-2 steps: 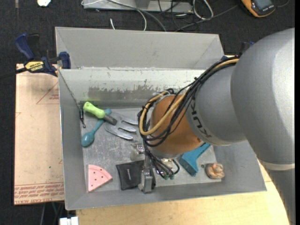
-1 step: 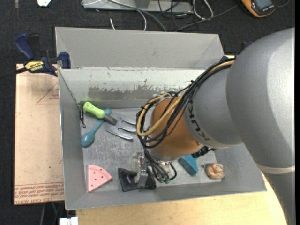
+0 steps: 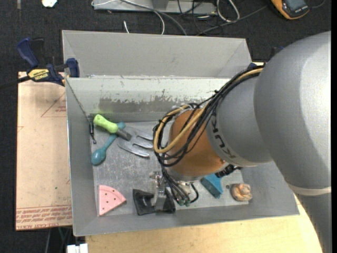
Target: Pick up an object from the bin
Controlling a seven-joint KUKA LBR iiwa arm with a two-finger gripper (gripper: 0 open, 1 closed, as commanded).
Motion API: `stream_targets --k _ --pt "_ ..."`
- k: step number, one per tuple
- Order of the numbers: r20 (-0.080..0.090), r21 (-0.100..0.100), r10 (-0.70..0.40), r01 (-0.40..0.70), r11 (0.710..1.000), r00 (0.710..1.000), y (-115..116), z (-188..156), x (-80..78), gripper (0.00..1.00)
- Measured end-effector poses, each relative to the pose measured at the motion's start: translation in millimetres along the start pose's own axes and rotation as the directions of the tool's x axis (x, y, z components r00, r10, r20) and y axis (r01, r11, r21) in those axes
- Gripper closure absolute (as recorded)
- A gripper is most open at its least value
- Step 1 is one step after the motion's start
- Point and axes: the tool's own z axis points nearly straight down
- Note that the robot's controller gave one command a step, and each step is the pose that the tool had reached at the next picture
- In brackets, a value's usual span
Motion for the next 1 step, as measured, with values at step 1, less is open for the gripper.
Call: stream_targets --k 1 --pt "0.000 -0.001 0.000 0.000 1.000 1.000 0.1 -6.0 0.1 1.00"
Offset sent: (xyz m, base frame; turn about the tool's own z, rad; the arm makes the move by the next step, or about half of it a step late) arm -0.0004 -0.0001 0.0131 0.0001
